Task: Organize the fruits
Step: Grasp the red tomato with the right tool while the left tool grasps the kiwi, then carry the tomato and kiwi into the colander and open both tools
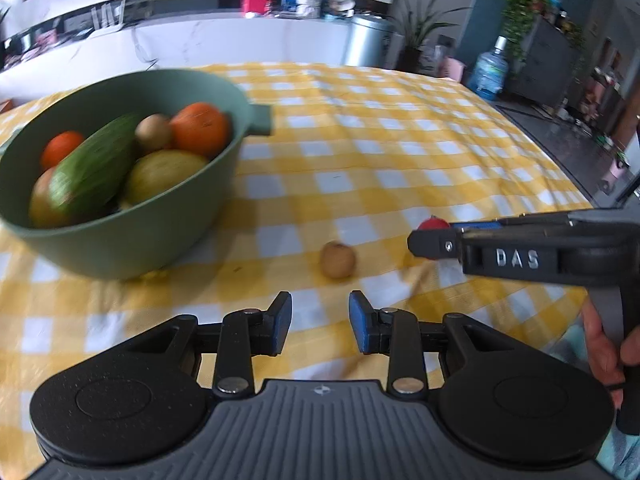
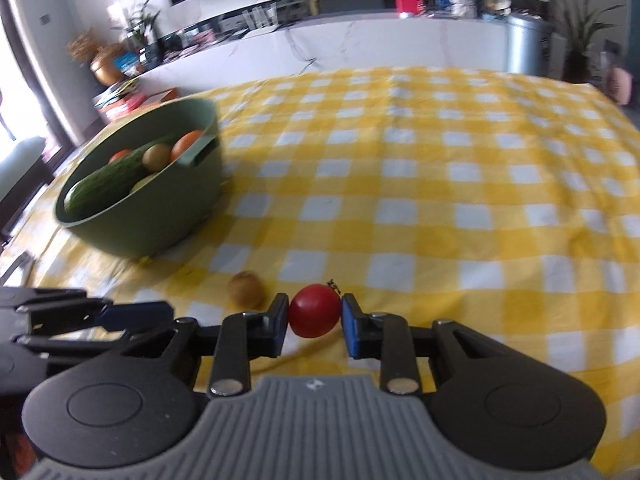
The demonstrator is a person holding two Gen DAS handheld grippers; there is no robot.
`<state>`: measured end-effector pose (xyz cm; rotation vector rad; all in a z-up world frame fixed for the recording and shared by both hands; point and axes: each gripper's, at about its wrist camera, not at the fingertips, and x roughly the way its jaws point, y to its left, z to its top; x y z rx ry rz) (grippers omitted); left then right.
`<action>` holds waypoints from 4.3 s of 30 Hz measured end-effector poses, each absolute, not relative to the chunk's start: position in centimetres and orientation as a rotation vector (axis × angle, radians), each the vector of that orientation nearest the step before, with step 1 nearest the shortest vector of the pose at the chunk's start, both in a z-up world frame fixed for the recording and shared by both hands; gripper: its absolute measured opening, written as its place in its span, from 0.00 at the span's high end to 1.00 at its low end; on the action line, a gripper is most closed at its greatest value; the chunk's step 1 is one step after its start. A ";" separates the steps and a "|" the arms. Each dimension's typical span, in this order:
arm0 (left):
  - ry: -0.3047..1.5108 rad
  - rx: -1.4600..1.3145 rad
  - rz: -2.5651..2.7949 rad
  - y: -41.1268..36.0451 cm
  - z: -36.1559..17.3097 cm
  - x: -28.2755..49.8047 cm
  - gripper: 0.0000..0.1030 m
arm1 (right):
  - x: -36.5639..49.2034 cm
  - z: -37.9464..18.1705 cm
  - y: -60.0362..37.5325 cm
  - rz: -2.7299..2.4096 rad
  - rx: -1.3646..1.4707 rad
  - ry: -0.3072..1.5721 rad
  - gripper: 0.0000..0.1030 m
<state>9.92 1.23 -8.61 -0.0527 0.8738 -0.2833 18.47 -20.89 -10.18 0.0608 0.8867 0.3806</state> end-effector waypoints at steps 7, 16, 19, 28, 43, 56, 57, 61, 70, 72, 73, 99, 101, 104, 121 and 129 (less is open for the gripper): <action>0.849 -0.012 -0.308 -0.2 -9.2 11.1 0.63 | 19.4 -10.5 -22.1 0.343 0.119 0.911 0.76; 0.824 0.013 -0.303 -0.7 -10.2 11.7 0.63 | 19.8 -11.2 -22.2 0.344 0.150 0.940 0.76; 0.816 0.008 -0.301 -0.6 -10.3 11.7 0.63 | 19.8 -11.3 -22.2 0.347 0.150 0.942 0.76; 0.801 0.024 -0.299 -0.8 -10.3 11.6 0.74 | 19.9 -11.5 -22.2 0.354 0.156 0.948 0.76; 0.806 -0.025 -0.265 0.2 -8.3 10.7 0.74 | 19.5 -10.9 -22.4 0.370 0.171 0.917 0.76; 0.790 -0.124 -0.274 1.6 -3.6 9.1 0.74 | 17.9 -7.7 -21.9 0.462 0.171 0.808 0.76; 0.789 -0.128 -0.270 1.7 -3.2 9.1 0.74 | 17.7 -7.2 -21.8 0.472 0.168 0.796 0.76; 0.779 -0.146 -0.252 2.3 -1.5 8.8 0.74 | 17.4 -5.6 -21.2 0.504 0.154 0.757 0.76; 0.745 -0.263 -0.163 7.7 2.2 9.1 0.74 | 18.4 -1.6 -18.6 0.611 0.115 0.697 0.76; 0.751 -0.273 -0.139 9.1 2.9 9.5 0.74 | 18.7 -0.9 -17.7 0.636 0.101 0.687 0.76; 0.754 -0.280 -0.132 9.7 3.1 9.8 0.74 | 19.0 -0.5 -17.2 0.651 0.095 0.684 0.76; 0.974 -0.436 -0.042 17.4 -2.8 20.2 0.74 | 27.9 -2.7 -6.8 0.817 -0.132 0.766 0.76; 0.982 -0.446 -0.040 17.5 -3.0 20.6 0.74 | 28.9 -3.1 -6.0 0.817 -0.139 0.788 0.76; 0.998 -0.465 -0.037 17.7 -3.4 21.0 0.74 | 30.2 -3.9 -5.0 0.809 -0.165 0.815 0.76; 1.024 -0.505 -0.009 18.0 -4.3 21.7 0.71 | 32.2 -6.1 -3.0 0.797 -0.208 0.884 0.75; 1.014 -0.489 -0.005 17.6 -3.6 21.2 0.66 | 32.2 -5.4 -3.6 0.786 -0.180 0.878 0.70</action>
